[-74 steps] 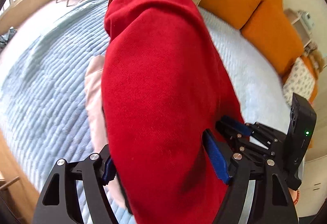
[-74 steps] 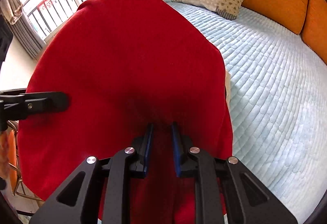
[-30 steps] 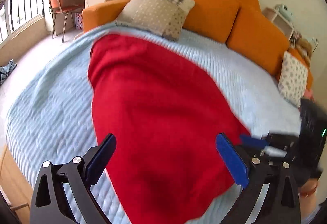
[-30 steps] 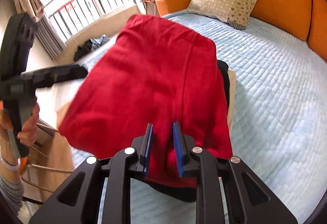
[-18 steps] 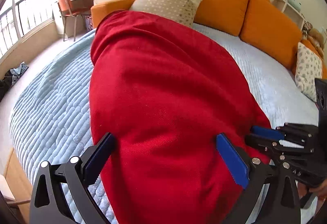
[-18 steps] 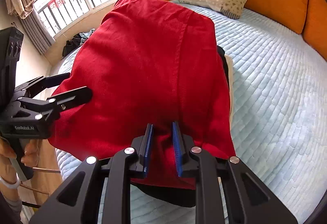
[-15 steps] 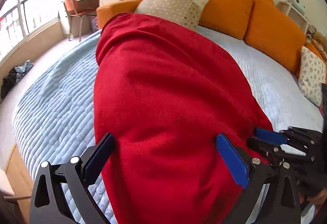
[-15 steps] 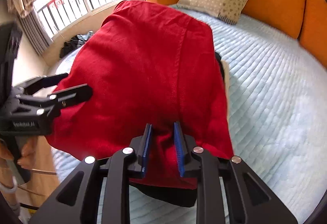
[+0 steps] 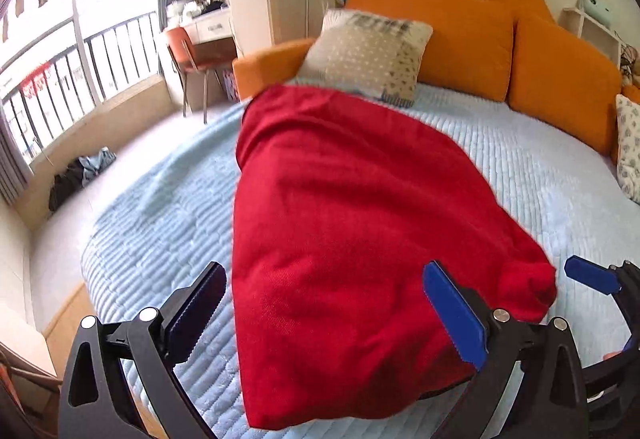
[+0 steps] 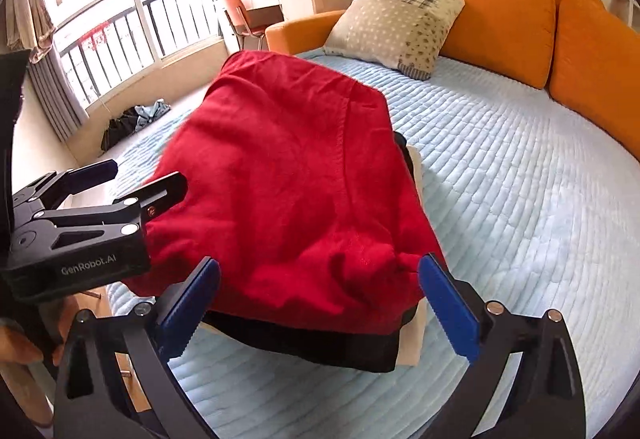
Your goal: Fold large clothes
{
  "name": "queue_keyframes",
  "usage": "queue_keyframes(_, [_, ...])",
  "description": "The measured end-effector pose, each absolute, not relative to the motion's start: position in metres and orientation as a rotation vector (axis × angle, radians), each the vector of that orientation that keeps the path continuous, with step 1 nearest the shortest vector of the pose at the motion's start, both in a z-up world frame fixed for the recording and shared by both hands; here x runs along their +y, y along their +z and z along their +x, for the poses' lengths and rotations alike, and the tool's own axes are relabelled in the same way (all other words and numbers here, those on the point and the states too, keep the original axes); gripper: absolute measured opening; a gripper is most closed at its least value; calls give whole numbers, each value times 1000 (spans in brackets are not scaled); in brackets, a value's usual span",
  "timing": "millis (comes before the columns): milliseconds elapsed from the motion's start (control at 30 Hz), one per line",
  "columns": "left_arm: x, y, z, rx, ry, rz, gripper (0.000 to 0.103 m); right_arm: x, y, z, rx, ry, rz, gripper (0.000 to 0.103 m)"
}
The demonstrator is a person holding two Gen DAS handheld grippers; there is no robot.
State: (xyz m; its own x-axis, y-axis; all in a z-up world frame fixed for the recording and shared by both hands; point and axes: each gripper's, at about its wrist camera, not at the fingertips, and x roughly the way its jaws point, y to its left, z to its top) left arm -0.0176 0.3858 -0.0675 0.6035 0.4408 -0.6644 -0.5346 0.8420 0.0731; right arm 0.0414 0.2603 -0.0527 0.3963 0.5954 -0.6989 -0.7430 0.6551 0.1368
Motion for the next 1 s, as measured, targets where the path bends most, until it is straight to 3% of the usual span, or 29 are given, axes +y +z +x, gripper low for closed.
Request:
queue_keyframes(433, [373, -56, -45, 633, 655, -133, 100, 250, -35, 12, 681, 809, -209, 98])
queue_keyframes(1000, [366, -66, -36, 636, 645, -130, 100, 253, -50, 12, 695, 798, -212, 98])
